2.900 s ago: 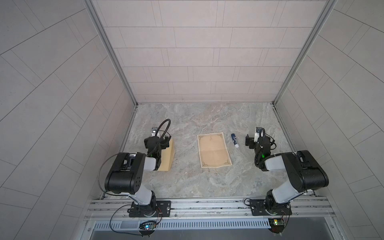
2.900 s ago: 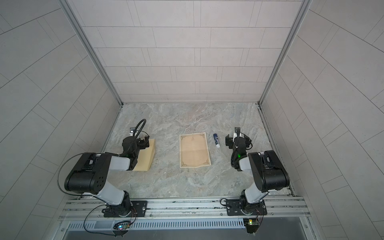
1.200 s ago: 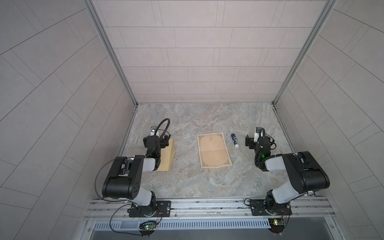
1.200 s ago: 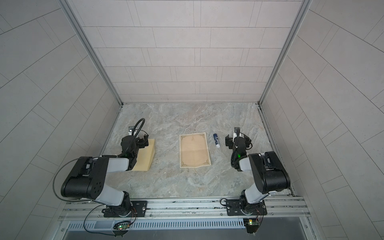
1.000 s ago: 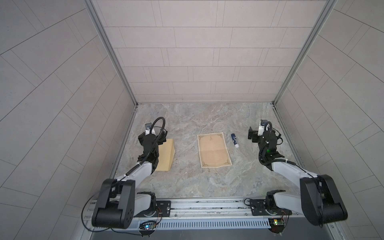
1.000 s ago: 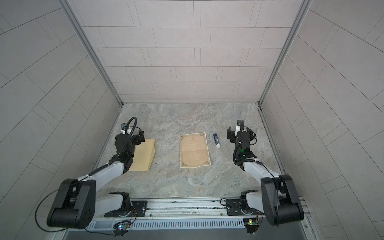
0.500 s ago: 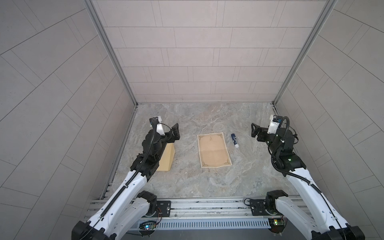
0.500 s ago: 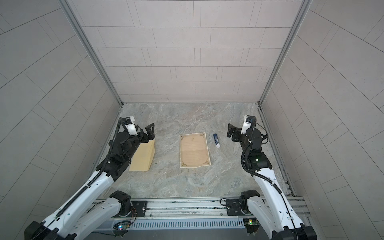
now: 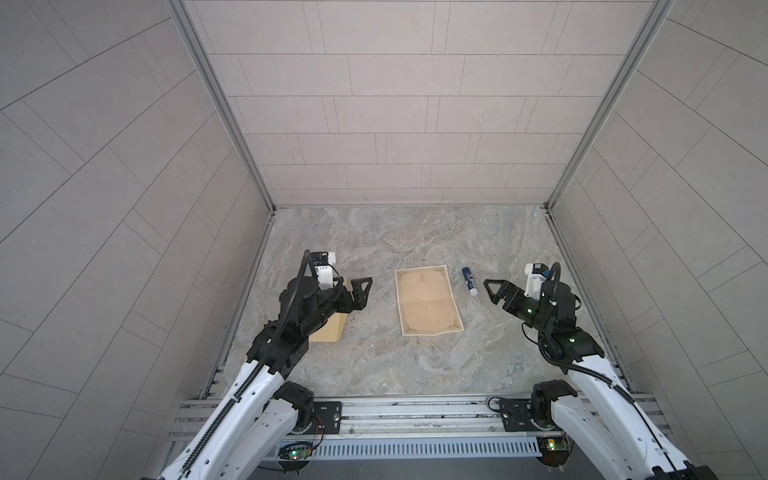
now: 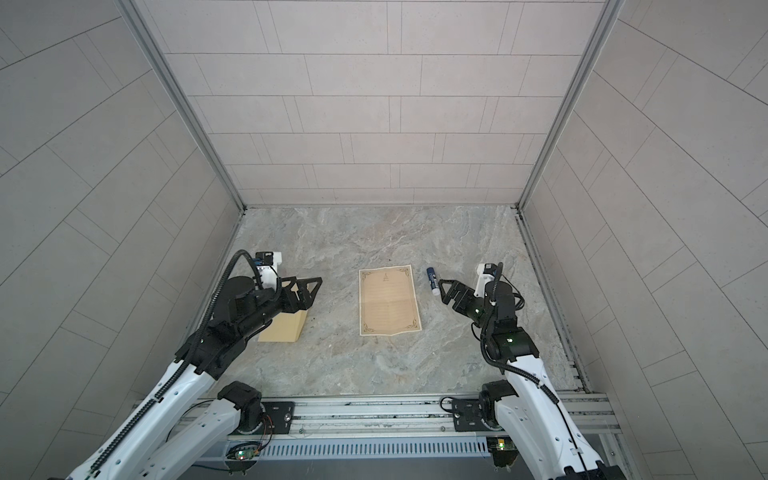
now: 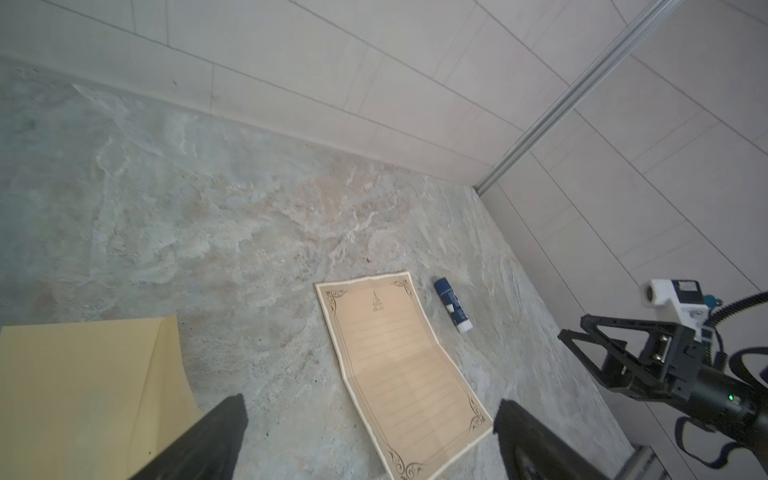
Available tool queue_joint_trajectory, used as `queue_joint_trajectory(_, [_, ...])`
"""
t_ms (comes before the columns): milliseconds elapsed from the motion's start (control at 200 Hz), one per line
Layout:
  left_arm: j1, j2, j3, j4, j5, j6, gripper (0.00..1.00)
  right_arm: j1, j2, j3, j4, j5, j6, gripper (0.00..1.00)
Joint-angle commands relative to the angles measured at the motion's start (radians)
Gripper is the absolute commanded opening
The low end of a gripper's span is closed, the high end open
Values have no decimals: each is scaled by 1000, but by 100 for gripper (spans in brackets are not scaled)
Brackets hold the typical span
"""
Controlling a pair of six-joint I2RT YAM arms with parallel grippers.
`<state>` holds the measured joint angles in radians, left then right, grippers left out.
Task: Place the letter into the envelope and seal it
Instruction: 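Move the right gripper to the letter's edge nearest it while the left arm rises, then grasp the letter edge with the right gripper and lift it upright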
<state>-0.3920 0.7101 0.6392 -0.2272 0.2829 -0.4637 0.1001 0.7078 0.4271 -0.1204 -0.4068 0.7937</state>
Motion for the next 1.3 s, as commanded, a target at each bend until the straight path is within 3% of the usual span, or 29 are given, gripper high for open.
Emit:
queue_joint_trajectory(0, [-9,25,48,-120,114,83,100,32,-30,-18,-21,-42,107,99])
queue_joint_trajectory(195, [-10,53,93,-162,151,187,100,158,-33,-127,69,29,240,98])
queue_joint_trajectory(445, [-10,114,139,-179,182,260,100,353,63,-175,168,143,317,97])
queue_joint_trajectory(645, [-10,138,160,-189,132,337,100,390,123,-216,267,167,379,91])
queue_joint_trajectory(856, [-10,125,120,-180,121,325,100,395,206,-237,380,158,416,86])
queue_joint_trajectory(1206, [-9,130,107,-174,123,311,100,398,449,-193,557,42,492,77])
queue_joint_trajectory(1291, [-10,133,104,-169,130,305,100,400,520,-202,664,21,529,69])
